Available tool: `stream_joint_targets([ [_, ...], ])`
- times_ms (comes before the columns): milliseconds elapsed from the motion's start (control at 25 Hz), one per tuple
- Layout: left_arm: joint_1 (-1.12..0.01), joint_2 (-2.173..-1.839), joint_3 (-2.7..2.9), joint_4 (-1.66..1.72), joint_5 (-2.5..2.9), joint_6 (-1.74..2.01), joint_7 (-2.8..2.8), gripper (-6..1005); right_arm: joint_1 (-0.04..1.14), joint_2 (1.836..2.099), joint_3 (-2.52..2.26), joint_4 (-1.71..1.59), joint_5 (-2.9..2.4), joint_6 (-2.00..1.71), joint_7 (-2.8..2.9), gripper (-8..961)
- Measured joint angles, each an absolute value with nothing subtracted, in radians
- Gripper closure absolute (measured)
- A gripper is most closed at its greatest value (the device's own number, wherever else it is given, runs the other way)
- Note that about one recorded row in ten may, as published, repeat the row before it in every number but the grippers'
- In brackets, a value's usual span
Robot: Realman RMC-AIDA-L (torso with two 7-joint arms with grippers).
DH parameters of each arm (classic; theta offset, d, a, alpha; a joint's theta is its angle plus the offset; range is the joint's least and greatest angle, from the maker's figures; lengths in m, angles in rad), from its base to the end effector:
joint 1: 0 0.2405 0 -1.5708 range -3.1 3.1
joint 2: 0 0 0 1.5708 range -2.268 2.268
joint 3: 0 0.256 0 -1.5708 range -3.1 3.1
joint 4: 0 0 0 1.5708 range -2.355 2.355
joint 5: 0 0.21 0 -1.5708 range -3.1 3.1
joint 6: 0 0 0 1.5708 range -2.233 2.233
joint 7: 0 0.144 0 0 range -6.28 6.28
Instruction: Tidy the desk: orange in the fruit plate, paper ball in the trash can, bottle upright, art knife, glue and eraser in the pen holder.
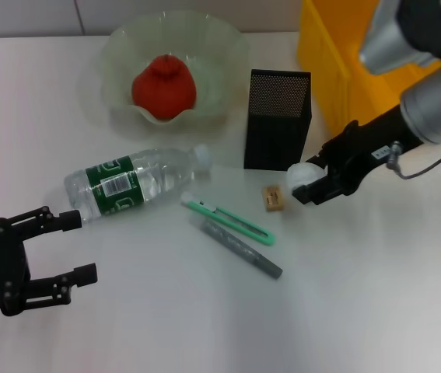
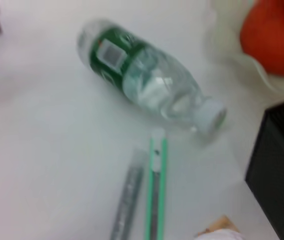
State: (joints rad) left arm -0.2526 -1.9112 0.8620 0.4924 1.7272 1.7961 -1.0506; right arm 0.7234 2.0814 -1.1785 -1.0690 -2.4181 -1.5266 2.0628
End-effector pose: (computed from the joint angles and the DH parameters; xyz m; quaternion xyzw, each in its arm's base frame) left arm -0.3309 0.2294 0.0398 -0.9318 -0.1696 -0.2969 0.1216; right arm 0.1760 0.3739 -0.0125 -0.9736 0.1944 -0.0886 0.0797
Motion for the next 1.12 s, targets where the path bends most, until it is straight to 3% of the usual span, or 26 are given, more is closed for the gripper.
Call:
stream_joint_targets([
  [320, -0.256, -1.91, 0.862, 0.492, 1.723, 1.796, -1.052, 171, 0.612, 2.079, -1.055, -1.043, -2.205, -1.545, 1.853, 409],
  [560, -0.262, -1.912, 0.862, 0.486, 1.721, 1.796, -1.052, 171, 0.546, 2.078, -0.92, -0.821, -1.954, -1.544, 1.506, 408],
  [1120, -0.262, -1.919, 0.847, 0.483, 1.721, 1.795, -1.052, 172, 0.528, 2.078, -0.805, -0.388, -1.661, -1.537, 0.975, 407],
])
